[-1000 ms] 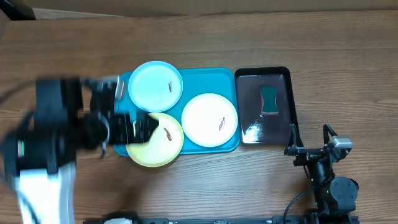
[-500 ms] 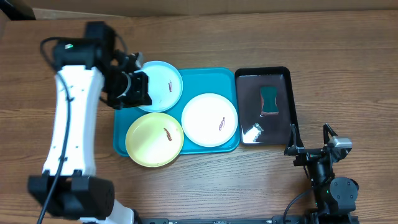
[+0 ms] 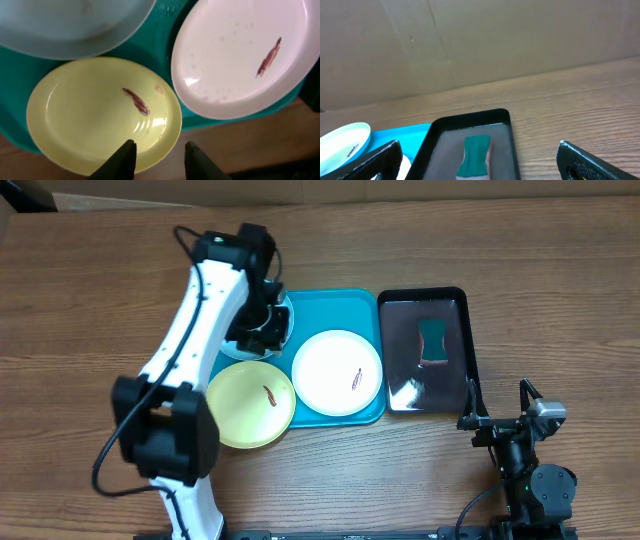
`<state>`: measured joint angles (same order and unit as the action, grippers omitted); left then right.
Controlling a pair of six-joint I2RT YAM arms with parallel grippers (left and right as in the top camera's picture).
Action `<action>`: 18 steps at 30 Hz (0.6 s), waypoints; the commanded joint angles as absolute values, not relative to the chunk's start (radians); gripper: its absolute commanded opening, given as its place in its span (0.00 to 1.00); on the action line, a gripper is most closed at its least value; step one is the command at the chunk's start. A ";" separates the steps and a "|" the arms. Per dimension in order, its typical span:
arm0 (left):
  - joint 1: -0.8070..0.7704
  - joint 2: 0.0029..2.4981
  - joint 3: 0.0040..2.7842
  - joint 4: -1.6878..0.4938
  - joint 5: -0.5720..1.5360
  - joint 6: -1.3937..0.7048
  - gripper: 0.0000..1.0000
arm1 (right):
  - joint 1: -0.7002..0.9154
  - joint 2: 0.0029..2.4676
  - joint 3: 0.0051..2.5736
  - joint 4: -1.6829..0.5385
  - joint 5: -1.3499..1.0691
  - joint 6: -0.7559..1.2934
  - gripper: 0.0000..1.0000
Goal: Clean dirty plates on tray and stack at the side
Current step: 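Reach the left gripper over the tray to the white plate's rim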
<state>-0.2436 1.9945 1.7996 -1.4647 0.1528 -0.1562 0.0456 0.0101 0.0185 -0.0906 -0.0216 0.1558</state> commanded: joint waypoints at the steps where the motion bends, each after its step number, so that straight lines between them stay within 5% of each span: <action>1: -0.271 2.041 1.785 -1.414 0.120 -0.192 0.33 | 0.044 0.003 0.008 -0.084 -0.015 0.150 1.00; 18: -0.295 2.064 1.504 -1.063 0.162 -0.210 0.24 | 0.044 0.003 0.008 -0.084 -0.015 0.150 1.00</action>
<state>-0.2821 2.0579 1.5322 -1.0958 0.1383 -0.1928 0.0456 0.0101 0.0185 -0.0895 -0.0216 0.1558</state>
